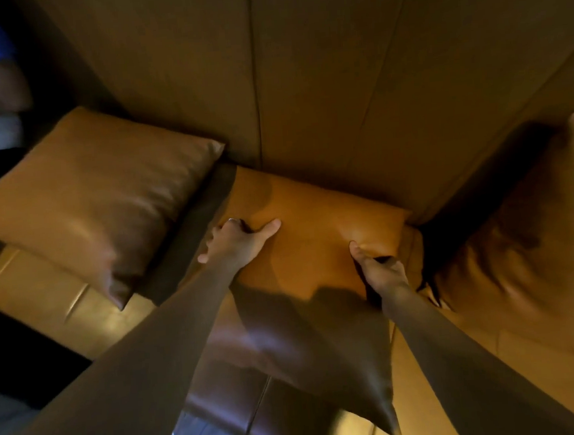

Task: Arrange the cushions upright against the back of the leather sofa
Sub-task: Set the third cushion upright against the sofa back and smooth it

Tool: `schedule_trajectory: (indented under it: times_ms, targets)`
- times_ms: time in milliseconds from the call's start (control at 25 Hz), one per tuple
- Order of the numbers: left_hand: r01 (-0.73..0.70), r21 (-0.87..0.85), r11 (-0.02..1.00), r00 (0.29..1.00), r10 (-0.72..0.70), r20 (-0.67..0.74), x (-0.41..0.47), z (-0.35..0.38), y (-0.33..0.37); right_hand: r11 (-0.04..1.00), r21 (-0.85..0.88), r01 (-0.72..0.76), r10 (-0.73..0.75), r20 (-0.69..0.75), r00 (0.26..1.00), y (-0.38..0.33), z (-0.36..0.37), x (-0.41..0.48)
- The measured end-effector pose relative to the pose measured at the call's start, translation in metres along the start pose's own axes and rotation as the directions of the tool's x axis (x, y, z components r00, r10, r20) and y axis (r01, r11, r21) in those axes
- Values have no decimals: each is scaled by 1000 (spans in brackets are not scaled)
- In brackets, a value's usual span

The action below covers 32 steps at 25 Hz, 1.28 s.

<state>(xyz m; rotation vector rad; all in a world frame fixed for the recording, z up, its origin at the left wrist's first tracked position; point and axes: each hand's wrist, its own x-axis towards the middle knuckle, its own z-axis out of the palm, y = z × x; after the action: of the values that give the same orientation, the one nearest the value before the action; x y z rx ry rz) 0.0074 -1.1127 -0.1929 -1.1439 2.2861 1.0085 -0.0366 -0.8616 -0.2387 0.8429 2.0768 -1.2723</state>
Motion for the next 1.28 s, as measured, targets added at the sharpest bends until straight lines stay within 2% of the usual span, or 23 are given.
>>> schedule_trajectory:
  times_ms: [240,320,400,480,520,600,720,840,1040,1120,1160,1280]
  targets:
    - [2,-50,999,997,-5,-74,-18,0,-5,987,161,-5,12,-40,999,-8,-13,-39]
    - [-13,-157,987,994,-5,-111,-30,-1,-10,971,238,-2,3,-5,1000,2,-21,-44]
    - [24,-344,939,990,-69,-119,-42,-7,-13,947,321,-19,2,51,999,12,-30,-52]
    - [102,-506,857,988,-148,-50,-56,-17,-9,922,387,-12,-23,87,996,20,-40,-65]
    - [114,-527,842,988,-153,-30,-63,-20,-6,915,405,-5,-35,93,995,22,-44,-71]
    - [58,-521,851,991,-113,-75,-81,-27,7,893,448,51,-100,86,991,20,-52,-84]
    - [-127,-563,817,976,2,-217,-105,-46,39,830,513,220,-264,13,964,-4,-69,-104]
    - [-266,-681,682,957,104,-270,-118,-73,76,778,497,385,-415,-55,908,-41,-88,-119]
    - [-341,-786,516,940,182,-288,-106,-88,110,731,445,516,-527,-112,843,-93,-102,-117]
    - [-323,-805,498,946,183,-266,-88,-84,114,746,434,505,-519,-97,850,-100,-100,-103]
    - [-280,-806,521,960,176,-219,-79,-80,114,760,439,478,-498,-79,864,-100,-99,-94]
    - [-82,-781,619,990,139,6,-56,-63,118,789,466,401,-437,-35,899,-103,-96,-72]
